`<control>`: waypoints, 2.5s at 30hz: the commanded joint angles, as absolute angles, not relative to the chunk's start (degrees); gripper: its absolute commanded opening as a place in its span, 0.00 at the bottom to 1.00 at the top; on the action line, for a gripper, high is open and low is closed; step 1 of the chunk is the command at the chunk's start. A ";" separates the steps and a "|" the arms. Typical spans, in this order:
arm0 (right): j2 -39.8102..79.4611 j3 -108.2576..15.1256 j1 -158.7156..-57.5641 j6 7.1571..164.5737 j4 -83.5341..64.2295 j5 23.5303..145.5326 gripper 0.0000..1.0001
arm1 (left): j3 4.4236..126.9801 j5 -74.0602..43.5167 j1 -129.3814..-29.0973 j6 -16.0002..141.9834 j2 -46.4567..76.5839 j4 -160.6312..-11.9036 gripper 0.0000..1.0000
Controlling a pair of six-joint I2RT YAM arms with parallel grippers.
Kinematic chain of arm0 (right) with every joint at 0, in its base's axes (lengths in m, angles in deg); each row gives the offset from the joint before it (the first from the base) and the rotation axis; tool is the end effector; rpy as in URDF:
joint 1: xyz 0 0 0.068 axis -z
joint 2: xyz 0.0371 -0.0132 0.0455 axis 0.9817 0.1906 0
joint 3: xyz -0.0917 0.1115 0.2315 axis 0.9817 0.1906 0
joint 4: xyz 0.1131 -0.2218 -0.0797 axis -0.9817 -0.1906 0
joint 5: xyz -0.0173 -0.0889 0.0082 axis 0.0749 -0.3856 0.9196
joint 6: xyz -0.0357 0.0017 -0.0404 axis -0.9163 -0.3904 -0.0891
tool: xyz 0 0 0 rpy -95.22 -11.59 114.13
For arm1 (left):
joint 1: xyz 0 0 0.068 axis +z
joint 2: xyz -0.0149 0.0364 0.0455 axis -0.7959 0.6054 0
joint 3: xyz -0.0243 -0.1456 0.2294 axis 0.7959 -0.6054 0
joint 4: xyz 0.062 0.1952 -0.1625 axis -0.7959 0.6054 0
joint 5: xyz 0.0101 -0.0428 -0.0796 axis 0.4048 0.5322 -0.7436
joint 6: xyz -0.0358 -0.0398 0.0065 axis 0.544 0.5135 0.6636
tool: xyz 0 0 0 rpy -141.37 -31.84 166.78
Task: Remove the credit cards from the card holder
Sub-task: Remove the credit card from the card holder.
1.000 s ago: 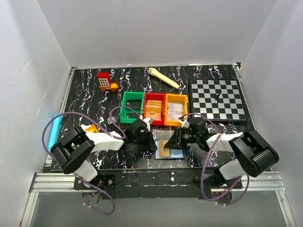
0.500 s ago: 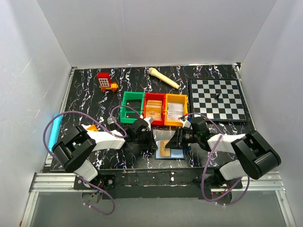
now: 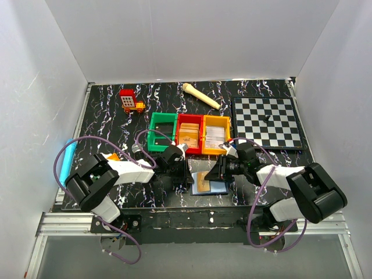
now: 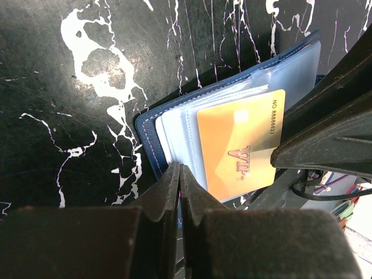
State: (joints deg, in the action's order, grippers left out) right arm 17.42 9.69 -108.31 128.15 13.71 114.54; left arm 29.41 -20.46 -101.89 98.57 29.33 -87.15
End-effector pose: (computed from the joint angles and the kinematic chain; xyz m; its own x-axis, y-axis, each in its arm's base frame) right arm 0.1874 0.1301 0.1316 -0.9563 0.1496 -0.2513 -0.1416 0.5150 0.8454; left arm 0.1771 -0.2174 0.1310 -0.9546 0.0137 -0.2976 0.1939 0.7869 -0.5858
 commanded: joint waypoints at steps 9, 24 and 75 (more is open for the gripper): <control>20.04 9.29 -107.93 129.94 21.00 119.87 0.36 | 30.27 -21.42 -102.66 96.32 31.67 -88.12 0.00; 24.26 8.15 -108.89 130.55 22.23 120.92 0.38 | 30.01 -21.95 -103.54 96.76 32.30 -90.49 0.00; 18.29 5.43 -110.57 126.16 11.16 118.73 0.40 | 30.36 -16.59 -105.12 100.10 33.00 -86.45 0.00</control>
